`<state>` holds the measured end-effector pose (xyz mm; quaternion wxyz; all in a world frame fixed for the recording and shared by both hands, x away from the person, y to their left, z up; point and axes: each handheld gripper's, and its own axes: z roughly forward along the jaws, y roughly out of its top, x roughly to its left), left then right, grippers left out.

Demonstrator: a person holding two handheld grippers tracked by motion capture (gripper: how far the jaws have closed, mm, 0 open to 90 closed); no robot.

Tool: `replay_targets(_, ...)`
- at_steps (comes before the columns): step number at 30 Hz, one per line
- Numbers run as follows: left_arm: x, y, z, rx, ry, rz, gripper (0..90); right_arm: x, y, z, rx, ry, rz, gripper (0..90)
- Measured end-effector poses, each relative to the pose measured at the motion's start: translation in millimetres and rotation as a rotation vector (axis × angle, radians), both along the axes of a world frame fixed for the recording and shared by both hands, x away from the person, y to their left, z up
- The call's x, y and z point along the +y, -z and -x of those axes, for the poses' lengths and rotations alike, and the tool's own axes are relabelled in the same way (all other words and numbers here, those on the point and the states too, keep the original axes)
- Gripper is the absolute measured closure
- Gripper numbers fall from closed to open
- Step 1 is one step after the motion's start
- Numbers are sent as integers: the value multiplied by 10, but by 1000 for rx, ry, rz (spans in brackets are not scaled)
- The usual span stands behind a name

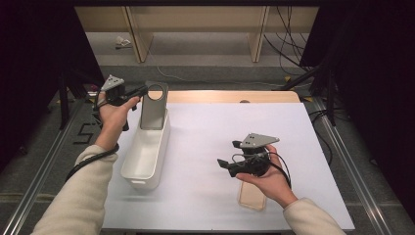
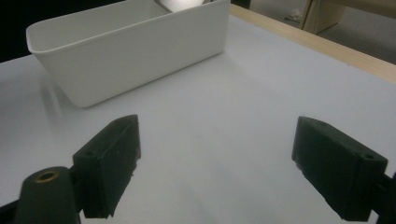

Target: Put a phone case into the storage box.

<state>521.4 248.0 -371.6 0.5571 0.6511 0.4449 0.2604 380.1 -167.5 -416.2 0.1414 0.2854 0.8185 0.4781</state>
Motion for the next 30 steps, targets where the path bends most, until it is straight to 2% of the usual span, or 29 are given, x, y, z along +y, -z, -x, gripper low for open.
replay_targets(30,7,134,-98,44,-16,-15,821,0,3,-1,2,-3,3,162)
